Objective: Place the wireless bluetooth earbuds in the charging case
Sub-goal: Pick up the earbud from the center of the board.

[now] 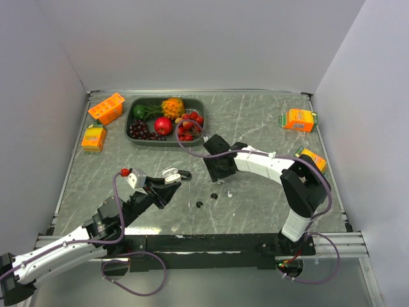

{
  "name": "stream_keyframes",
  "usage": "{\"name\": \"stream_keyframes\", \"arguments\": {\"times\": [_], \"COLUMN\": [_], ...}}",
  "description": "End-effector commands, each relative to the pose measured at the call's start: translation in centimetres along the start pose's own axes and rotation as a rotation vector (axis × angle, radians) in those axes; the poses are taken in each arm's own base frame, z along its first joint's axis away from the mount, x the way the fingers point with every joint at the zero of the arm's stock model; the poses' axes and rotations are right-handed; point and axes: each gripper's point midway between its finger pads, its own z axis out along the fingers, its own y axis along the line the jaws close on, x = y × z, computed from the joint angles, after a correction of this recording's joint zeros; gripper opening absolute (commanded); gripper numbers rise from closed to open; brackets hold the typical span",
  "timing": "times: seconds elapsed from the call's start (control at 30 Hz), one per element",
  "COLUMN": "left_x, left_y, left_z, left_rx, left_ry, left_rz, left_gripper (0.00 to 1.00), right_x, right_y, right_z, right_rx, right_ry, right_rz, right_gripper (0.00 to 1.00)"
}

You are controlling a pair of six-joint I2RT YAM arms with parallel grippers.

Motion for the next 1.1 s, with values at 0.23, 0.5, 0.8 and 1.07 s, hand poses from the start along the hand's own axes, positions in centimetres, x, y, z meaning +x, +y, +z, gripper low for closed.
{"name": "stream_keyframes", "arguments": {"times": [0.23, 0.5, 0.8, 1.07], "left_x": [-1.5, -1.4, -1.8, -1.6], "left_y": [-0.9, -0.9, -1.1, -1.1], "left_z": [0.2, 0.2, 0.3, 0.4], "left_rx": [0.023, 0.024, 0.028, 0.034], "left_ry": [-0.04, -0.035, -0.037, -0.036], "left_rz": [-0.025, -0.024, -0.015, -0.017], "left_gripper": [0.01, 0.01, 0.01, 0.01], "right_x": [2.2, 3.2, 1.1, 1.3], "right_y": [0.6, 0.6, 0.6, 0.5], "right_z": [2.5, 2.8, 0.9, -2.7], "right_rx": [-0.049, -0.051, -0.035, -0.061], "right_ry": [0.057, 0.057, -0.027, -0.07], "right_rz": [-0.018, 0.045, 0.168, 0.248], "right_gripper": [0.5, 0.34, 0.47, 0.5]}}
